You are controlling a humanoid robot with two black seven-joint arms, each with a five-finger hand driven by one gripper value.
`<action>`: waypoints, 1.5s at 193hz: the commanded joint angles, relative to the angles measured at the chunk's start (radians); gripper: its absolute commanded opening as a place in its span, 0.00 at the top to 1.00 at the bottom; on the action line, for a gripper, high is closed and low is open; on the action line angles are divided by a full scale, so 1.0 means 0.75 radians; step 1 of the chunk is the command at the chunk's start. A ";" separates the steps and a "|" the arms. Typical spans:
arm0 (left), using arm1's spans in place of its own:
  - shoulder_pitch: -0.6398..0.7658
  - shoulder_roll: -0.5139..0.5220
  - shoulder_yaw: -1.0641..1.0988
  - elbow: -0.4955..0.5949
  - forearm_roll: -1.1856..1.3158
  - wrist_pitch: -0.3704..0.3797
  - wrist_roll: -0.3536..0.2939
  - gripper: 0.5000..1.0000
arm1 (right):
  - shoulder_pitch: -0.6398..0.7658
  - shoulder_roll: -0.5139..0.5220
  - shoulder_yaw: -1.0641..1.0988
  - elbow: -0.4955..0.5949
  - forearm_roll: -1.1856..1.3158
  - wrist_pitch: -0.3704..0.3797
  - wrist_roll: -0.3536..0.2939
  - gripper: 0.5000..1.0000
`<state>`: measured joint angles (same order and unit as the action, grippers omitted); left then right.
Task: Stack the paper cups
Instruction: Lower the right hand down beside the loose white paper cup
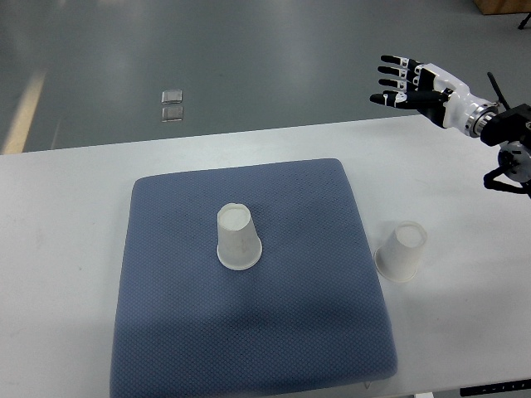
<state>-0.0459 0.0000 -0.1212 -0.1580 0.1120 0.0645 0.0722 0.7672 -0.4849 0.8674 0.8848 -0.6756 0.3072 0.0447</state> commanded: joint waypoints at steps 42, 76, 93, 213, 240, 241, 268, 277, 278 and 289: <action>0.000 0.000 0.000 0.000 0.000 0.000 0.000 0.00 | 0.026 -0.397 -0.224 0.344 -0.134 0.273 0.037 0.17; 0.000 0.000 0.000 0.000 0.000 0.000 0.000 0.00 | 0.022 -0.509 -0.273 0.510 -0.396 0.349 0.077 0.17; 0.000 0.000 0.002 0.000 0.000 0.000 0.000 0.00 | 0.022 -0.542 -0.336 0.567 -0.502 0.347 0.100 0.17; 0.000 0.000 0.000 0.000 0.000 0.000 0.002 0.00 | -0.021 -0.530 -0.535 0.688 -1.067 0.263 0.133 0.17; 0.002 0.000 0.000 0.000 0.000 0.000 0.000 0.00 | -0.035 -0.513 -0.539 0.688 -1.071 0.224 0.131 0.18; 0.000 0.000 0.000 0.000 0.000 0.000 0.000 0.00 | -0.037 -0.511 -0.539 0.688 -1.071 0.220 0.131 0.18; 0.000 0.000 0.000 0.000 0.000 0.000 0.000 0.00 | -0.045 -0.505 -0.539 0.686 -1.112 0.196 0.131 0.19; 0.000 0.000 0.000 0.000 0.000 0.000 0.000 0.00 | -0.047 -0.501 -0.539 0.686 -1.122 0.196 0.133 0.20; 0.000 0.000 0.000 0.000 0.000 0.000 0.000 0.00 | -0.047 -0.501 -0.539 0.686 -1.122 0.196 0.133 0.20; 0.000 0.000 0.000 0.000 0.000 0.000 0.000 0.00 | -0.047 -0.497 -0.539 0.686 -1.124 0.194 0.131 0.22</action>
<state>-0.0458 0.0000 -0.1212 -0.1580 0.1120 0.0644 0.0722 0.7342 -0.8627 0.4633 1.3997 -1.5074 0.4560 0.1434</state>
